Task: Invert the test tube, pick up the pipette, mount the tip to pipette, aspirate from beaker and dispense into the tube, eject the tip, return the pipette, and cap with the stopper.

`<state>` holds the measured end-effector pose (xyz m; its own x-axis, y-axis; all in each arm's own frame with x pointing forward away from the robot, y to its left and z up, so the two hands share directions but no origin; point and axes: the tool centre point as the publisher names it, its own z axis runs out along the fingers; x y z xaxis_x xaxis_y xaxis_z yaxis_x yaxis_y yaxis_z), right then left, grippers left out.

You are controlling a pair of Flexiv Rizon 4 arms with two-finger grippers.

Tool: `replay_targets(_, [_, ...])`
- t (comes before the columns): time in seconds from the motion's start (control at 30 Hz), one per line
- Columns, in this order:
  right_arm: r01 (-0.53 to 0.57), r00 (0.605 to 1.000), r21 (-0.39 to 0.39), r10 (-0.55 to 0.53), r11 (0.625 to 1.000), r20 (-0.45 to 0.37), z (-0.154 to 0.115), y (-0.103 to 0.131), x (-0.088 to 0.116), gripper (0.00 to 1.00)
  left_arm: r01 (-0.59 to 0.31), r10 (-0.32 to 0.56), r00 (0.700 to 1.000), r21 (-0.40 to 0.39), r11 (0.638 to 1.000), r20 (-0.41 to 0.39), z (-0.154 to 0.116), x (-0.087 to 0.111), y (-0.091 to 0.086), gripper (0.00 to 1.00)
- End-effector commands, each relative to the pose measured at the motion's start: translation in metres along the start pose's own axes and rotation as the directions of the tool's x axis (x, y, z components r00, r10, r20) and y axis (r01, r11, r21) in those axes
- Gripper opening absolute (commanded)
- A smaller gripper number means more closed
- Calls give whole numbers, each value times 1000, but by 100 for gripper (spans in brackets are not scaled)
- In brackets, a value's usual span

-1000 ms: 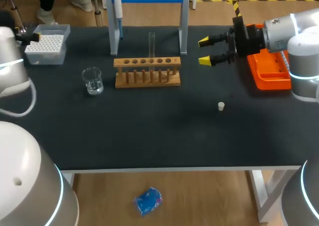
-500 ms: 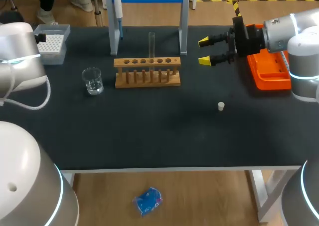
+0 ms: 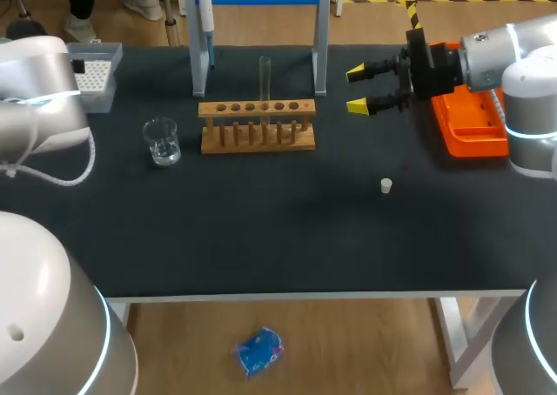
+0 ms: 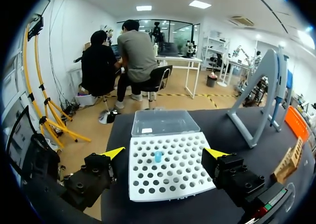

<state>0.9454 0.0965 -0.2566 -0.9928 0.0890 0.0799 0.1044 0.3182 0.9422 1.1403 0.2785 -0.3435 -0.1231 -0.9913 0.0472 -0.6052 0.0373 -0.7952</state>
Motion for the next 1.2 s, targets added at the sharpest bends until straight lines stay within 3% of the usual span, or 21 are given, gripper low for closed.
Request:
replay_targets(0.03, [0,1000,0,0,1000,1,0,0,0,100,11,-11,1000,-20,1000,9,6,0,-3,100])
replay_targets(0.7, [0,1000,0,0,1000,1,0,0,0,100,69,-67,997,-41,997,36,21,-1,-4,100])
replay_targets(0.9, [0,1000,0,0,1000,1,0,0,0,100,73,-71,997,-49,996,44,22,-2,-2,79])
replay_targets(1.2, [0,1000,0,0,1000,1,0,0,0,100,60,-58,997,-56,997,53,24,-2,-1,76])
